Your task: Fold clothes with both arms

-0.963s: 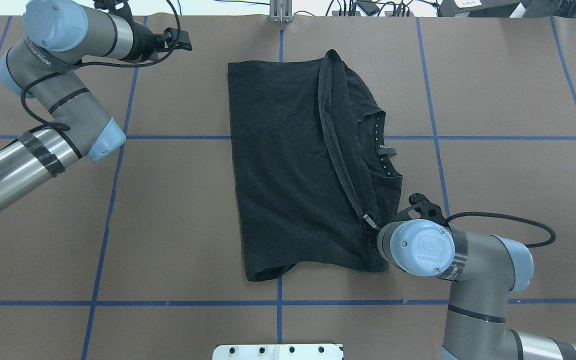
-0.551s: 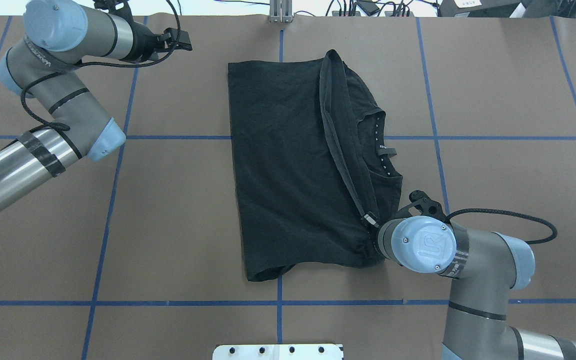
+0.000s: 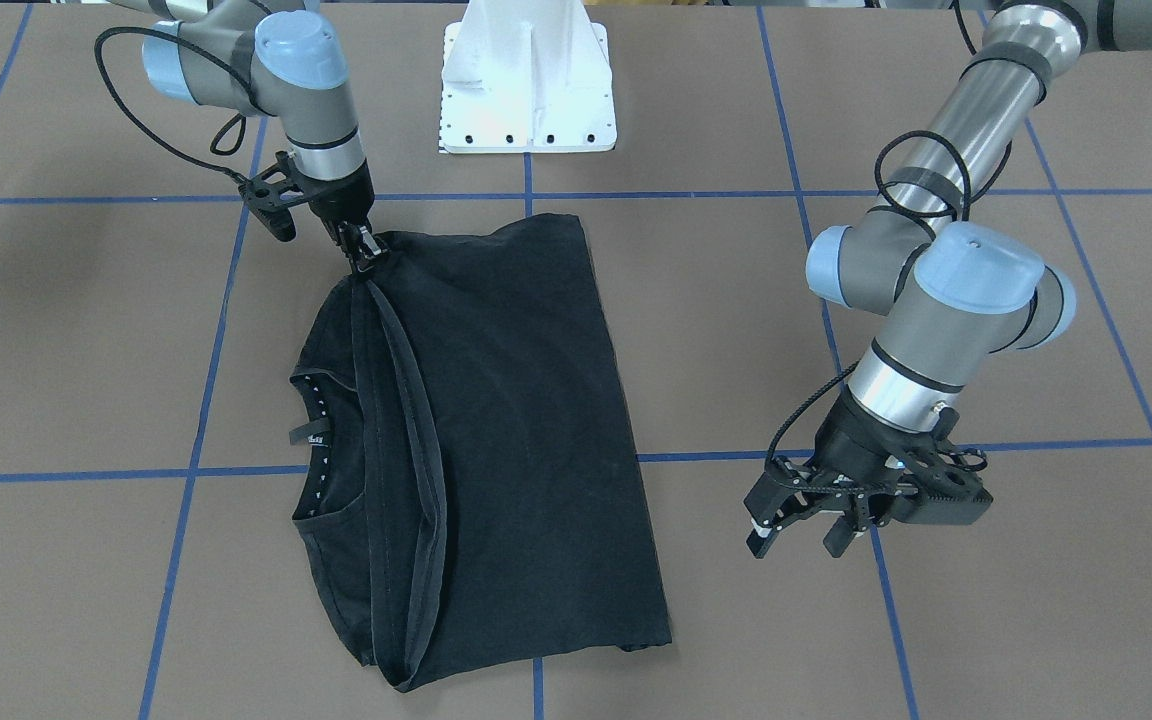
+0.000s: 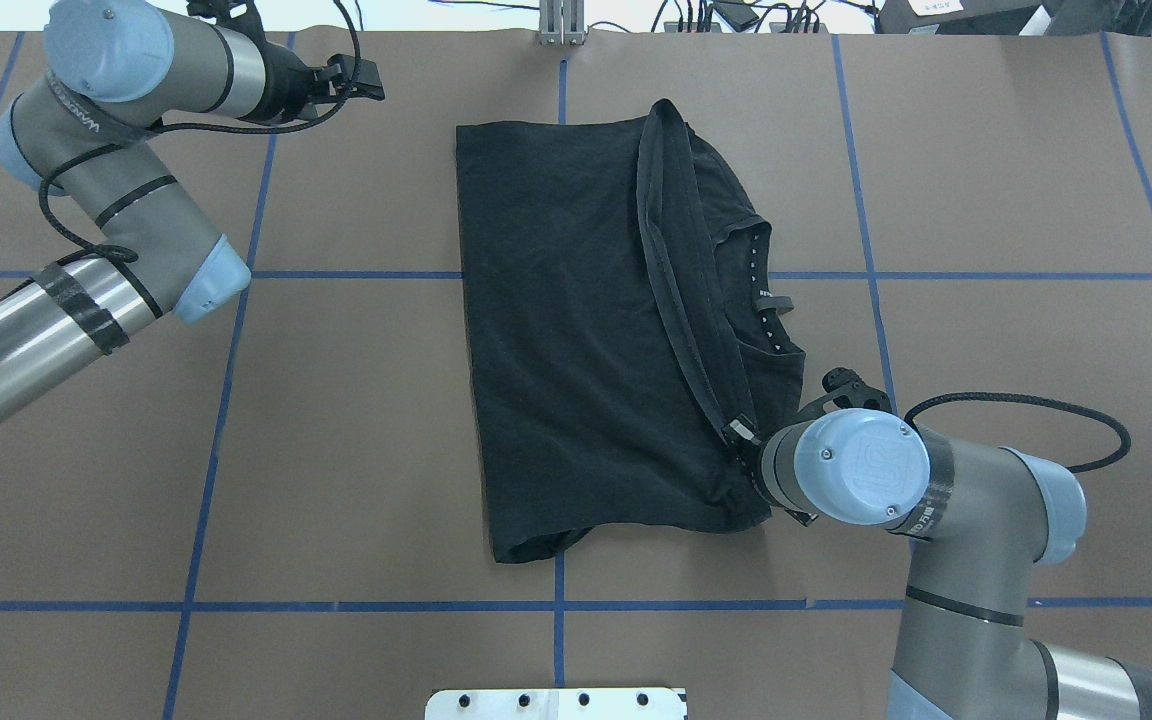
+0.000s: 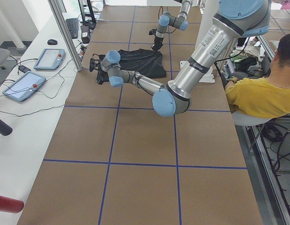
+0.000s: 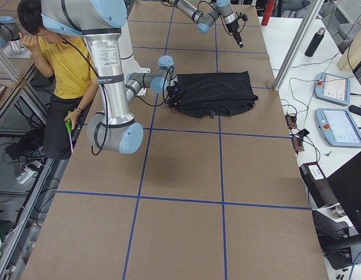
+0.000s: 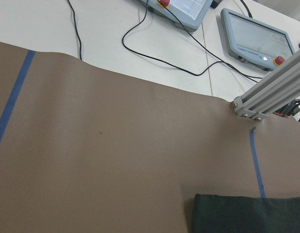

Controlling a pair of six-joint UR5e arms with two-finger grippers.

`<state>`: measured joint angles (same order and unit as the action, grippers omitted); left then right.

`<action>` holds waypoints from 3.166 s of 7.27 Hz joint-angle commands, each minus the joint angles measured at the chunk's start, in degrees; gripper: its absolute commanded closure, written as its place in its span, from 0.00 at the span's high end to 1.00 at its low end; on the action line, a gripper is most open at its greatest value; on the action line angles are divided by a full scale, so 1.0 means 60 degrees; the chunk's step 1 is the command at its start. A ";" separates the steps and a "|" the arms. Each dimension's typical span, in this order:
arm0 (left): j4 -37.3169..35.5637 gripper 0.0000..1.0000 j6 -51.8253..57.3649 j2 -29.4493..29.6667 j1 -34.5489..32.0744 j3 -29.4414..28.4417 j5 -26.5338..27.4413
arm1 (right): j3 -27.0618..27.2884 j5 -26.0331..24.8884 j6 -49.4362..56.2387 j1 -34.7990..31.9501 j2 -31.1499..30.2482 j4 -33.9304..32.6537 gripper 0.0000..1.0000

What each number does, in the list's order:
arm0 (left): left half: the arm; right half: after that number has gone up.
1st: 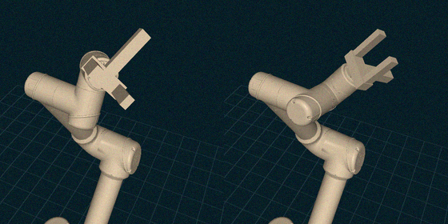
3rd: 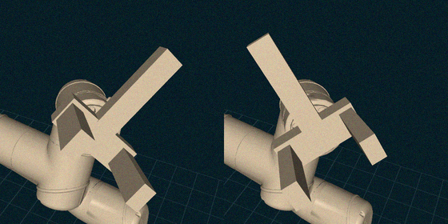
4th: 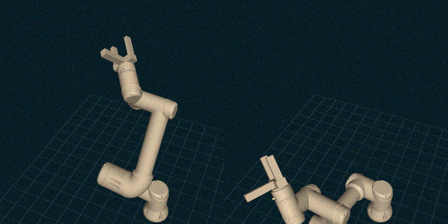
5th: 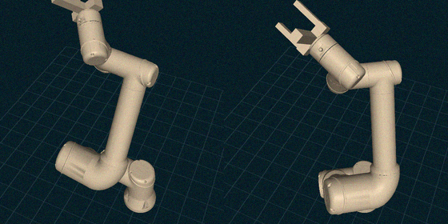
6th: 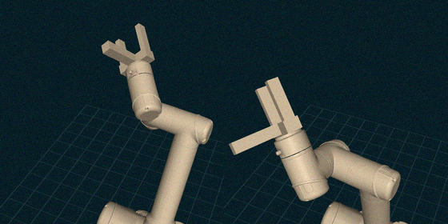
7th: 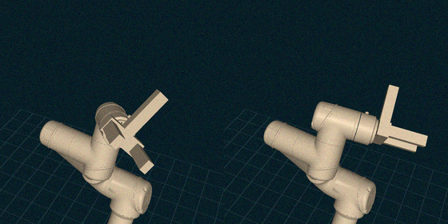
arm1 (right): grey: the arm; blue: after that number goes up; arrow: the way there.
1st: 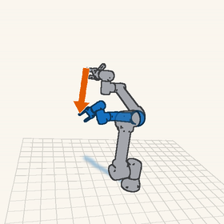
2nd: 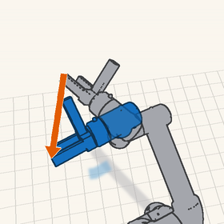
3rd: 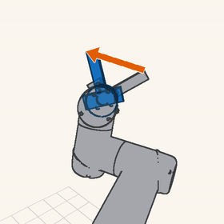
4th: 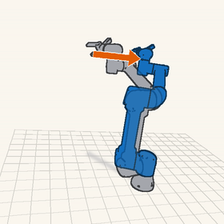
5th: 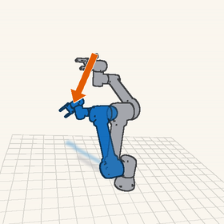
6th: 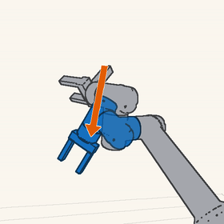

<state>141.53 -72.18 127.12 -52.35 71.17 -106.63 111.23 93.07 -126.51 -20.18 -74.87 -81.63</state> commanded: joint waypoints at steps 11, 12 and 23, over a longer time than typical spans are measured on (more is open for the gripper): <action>-0.0282 0.88 -0.6544 -0.3228 0.6306 0.4913 0.2127 | 0.0665 0.0645 0.0006 -0.0035 -0.0207 -0.0032 0.00; -0.0282 0.82 -0.6544 -0.3199 0.6322 0.4824 0.2127 | 0.0651 0.0645 0.0006 -0.0035 -0.0193 -0.0018 0.00; -0.0282 0.00 -0.6573 -0.3213 0.6557 0.5011 0.2040 | 0.0650 0.0660 0.0006 -0.0035 -0.0193 0.0027 0.00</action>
<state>139.90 -111.62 107.97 -12.87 100.04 -94.18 115.08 97.02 -126.43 -20.39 -76.02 -81.52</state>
